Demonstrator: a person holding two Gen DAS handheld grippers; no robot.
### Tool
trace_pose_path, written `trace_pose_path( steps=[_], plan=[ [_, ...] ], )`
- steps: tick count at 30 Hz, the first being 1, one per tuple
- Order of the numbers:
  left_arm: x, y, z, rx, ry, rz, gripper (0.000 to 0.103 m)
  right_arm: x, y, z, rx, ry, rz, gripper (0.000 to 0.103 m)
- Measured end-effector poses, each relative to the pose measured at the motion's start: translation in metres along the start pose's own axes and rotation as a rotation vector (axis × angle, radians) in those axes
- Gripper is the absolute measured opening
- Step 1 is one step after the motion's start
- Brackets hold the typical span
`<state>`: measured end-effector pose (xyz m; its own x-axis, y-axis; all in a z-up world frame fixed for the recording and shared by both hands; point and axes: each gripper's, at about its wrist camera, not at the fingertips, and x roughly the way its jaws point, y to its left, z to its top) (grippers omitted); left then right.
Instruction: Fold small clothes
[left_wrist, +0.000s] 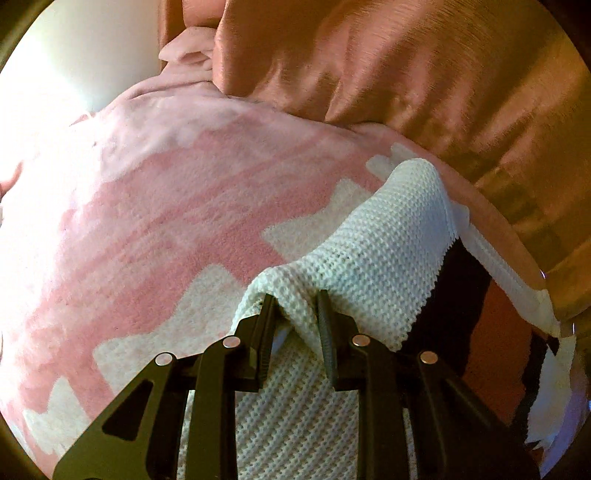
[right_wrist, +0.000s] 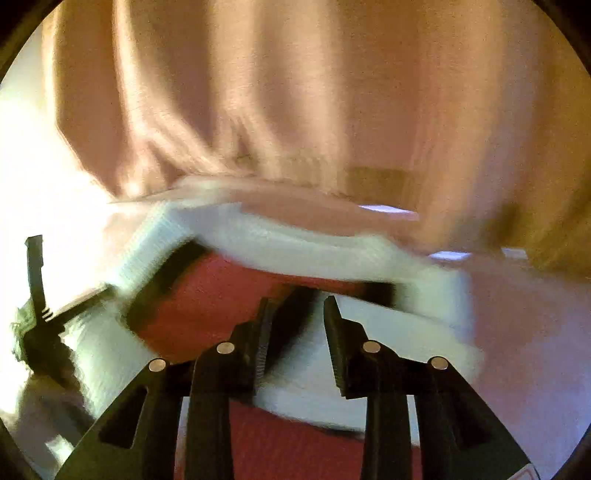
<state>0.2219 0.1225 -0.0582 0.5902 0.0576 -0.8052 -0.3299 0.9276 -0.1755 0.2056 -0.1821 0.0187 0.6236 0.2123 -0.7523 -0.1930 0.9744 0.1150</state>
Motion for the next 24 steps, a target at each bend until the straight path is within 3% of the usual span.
trace_pose_path(
  steps=[3, 6, 12, 14, 16, 17, 24],
  plan=[
    [0.001, 0.002, 0.001, -0.012, 0.011, -0.016, 0.023, 0.05, 0.038, 0.027, -0.029, 0.066, 0.106, 0.021],
    [0.002, 0.003, 0.003, -0.01, 0.022, -0.027, 0.023, 0.091, 0.068, 0.051, -0.042, 0.12, 0.158, 0.021],
    [0.004, 0.005, 0.004, 0.002, 0.029, -0.05, 0.024, 0.138, 0.095, 0.072, -0.076, 0.15, 0.105, 0.034],
    [0.004, 0.005, 0.004, 0.01, 0.029, -0.056, 0.024, 0.152, 0.098, 0.076, -0.072, 0.164, 0.103, 0.034],
    [0.004, 0.005, 0.004, 0.018, 0.03, -0.065, 0.024, 0.163, 0.099, 0.076, -0.074, 0.185, 0.119, 0.026],
    [0.005, 0.006, 0.004, 0.018, 0.03, -0.068, 0.024, 0.165, 0.099, 0.076, -0.081, 0.193, 0.131, 0.002],
    [0.005, 0.015, 0.005, -0.032, 0.039, -0.106, 0.024, 0.156, 0.132, 0.106, -0.119, 0.058, 0.151, 0.0]
  ],
)
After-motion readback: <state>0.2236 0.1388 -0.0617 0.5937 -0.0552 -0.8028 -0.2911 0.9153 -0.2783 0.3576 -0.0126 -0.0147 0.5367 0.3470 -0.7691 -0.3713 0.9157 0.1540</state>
